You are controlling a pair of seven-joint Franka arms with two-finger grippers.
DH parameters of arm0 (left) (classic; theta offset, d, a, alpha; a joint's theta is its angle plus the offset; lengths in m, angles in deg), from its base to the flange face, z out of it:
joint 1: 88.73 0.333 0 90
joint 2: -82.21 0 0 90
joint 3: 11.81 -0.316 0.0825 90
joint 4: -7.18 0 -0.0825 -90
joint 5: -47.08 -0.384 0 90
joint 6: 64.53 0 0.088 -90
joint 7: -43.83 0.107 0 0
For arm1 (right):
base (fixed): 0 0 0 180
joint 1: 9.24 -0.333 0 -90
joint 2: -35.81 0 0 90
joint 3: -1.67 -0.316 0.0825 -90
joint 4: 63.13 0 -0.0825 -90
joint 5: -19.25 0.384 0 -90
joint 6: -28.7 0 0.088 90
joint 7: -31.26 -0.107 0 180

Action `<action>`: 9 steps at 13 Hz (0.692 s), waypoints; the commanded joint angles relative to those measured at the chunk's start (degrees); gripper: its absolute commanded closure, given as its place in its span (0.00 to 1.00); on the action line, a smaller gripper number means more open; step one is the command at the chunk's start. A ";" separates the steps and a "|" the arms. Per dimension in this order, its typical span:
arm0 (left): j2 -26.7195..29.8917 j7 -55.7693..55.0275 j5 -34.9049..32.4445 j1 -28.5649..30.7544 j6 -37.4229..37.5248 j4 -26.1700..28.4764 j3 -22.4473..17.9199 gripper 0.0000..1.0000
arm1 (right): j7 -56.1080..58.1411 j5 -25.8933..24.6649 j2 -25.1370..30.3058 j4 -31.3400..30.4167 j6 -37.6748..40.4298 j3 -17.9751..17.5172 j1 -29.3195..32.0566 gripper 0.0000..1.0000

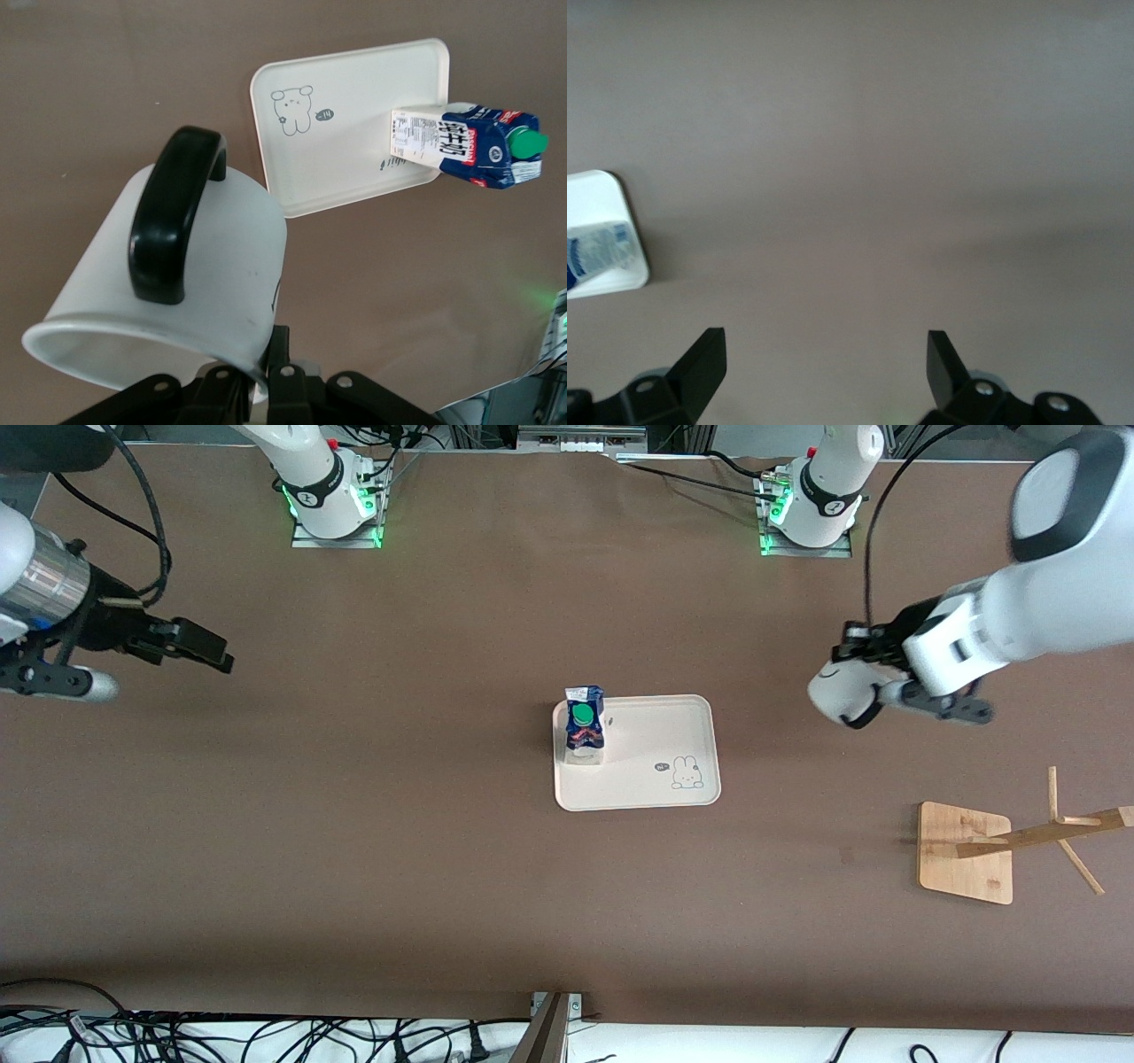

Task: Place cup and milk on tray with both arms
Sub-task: 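Carry the white mug with the left gripper and lower it onto the tray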

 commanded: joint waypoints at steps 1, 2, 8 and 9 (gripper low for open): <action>-11.47 -7.23 -5.04 -5.31 1.67 -9.39 0.15 1.00 | 6.10 -1.32 4.01 -5.16 -1.62 -4.07 6.97 0.00; -13.49 -13.36 -5.13 -7.25 1.50 -9.57 0.06 1.00 | 7.43 -1.58 4.01 -5.16 -1.62 -5.47 8.47 0.00; -25.35 -30.98 -5.92 -16.58 -7.53 -10.71 -0.82 0.99 | 7.62 -5.61 3.40 -4.55 -1.80 -8.91 10.07 0.00; -27.20 -33.96 -6.18 -17.28 -9.64 -10.80 -0.82 0.99 | 7.45 -6.23 2.96 -4.11 -1.80 -8.91 9.90 0.00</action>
